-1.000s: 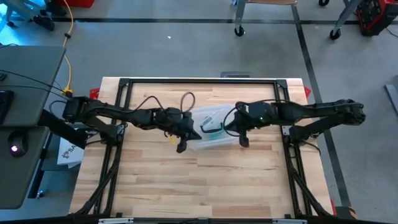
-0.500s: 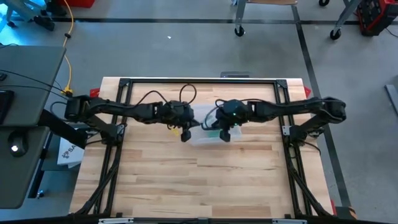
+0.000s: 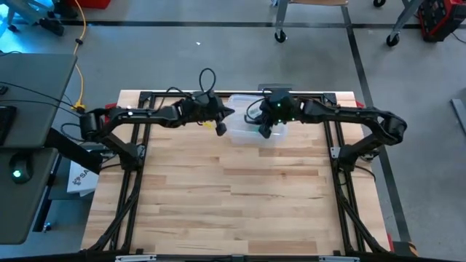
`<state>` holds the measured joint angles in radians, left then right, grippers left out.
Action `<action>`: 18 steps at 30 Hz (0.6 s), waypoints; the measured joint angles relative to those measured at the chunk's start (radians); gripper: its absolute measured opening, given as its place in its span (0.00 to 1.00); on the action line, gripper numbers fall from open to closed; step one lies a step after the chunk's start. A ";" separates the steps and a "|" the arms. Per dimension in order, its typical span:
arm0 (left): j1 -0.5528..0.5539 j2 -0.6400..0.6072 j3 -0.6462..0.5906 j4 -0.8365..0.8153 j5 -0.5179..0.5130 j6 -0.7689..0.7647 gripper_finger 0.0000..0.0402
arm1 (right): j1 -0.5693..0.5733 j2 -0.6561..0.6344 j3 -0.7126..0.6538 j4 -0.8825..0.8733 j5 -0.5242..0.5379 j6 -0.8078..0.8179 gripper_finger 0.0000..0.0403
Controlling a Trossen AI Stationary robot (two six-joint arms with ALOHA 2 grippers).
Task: Roll bandage
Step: Close the transparent bin, then return to Home Position
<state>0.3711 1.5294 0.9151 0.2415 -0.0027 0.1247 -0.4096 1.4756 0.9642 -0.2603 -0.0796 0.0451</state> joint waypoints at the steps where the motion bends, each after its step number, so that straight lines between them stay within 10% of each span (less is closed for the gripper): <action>1: 0.008 -0.009 0.000 -0.011 0.007 0.000 0.00 | -0.012 -0.010 0.000 0.007 -0.007 -0.010 0.00; 18: -0.213 -0.652 -0.106 -0.381 -0.035 -0.175 0.00 | 0.157 -0.804 -0.183 -0.208 -0.252 -0.032 0.00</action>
<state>0.1579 0.8778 0.8096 -0.1391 -0.0380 -0.0501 -0.2530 0.6719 0.7811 -0.4687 -0.3313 0.0134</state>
